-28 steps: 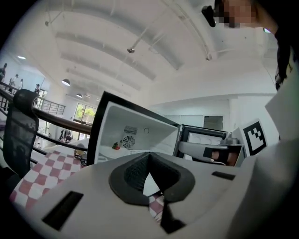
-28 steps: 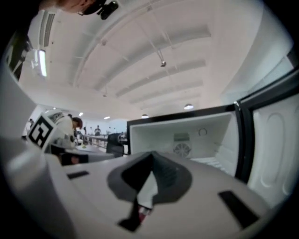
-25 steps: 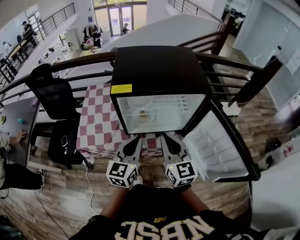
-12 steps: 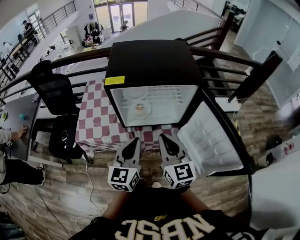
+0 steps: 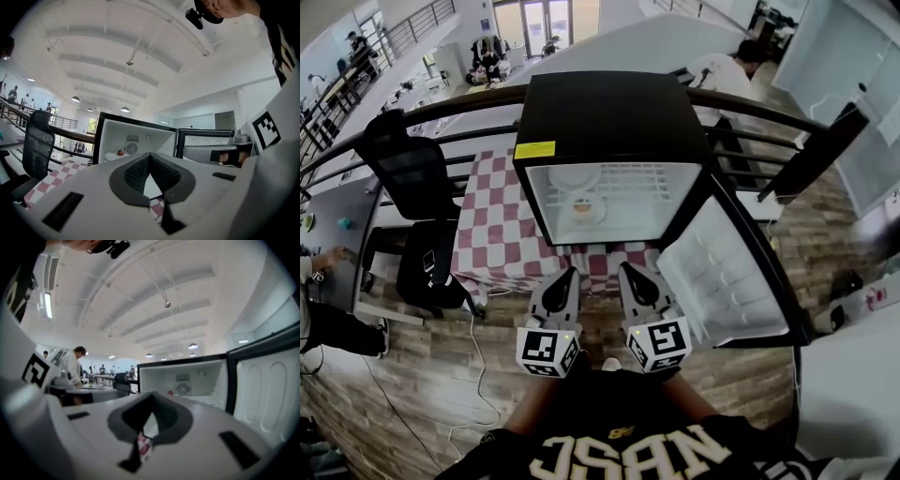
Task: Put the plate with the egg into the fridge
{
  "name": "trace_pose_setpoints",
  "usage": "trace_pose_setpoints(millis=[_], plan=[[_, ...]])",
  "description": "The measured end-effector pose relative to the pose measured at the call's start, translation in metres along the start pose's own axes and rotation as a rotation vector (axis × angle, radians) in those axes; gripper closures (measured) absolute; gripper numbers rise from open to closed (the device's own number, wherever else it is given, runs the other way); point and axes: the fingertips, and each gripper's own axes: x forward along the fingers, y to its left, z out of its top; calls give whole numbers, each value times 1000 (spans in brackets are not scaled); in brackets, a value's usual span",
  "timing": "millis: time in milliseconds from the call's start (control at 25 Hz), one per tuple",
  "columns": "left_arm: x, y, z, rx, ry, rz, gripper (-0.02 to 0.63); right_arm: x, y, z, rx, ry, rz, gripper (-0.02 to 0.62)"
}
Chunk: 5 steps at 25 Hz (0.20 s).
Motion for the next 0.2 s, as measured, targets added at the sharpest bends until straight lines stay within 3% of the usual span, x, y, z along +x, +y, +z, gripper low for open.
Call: trace_pose_setpoints(millis=[200], plan=[[1,13,-4,13,-3,17,584,8,4,-7,-11,9,-8,575]])
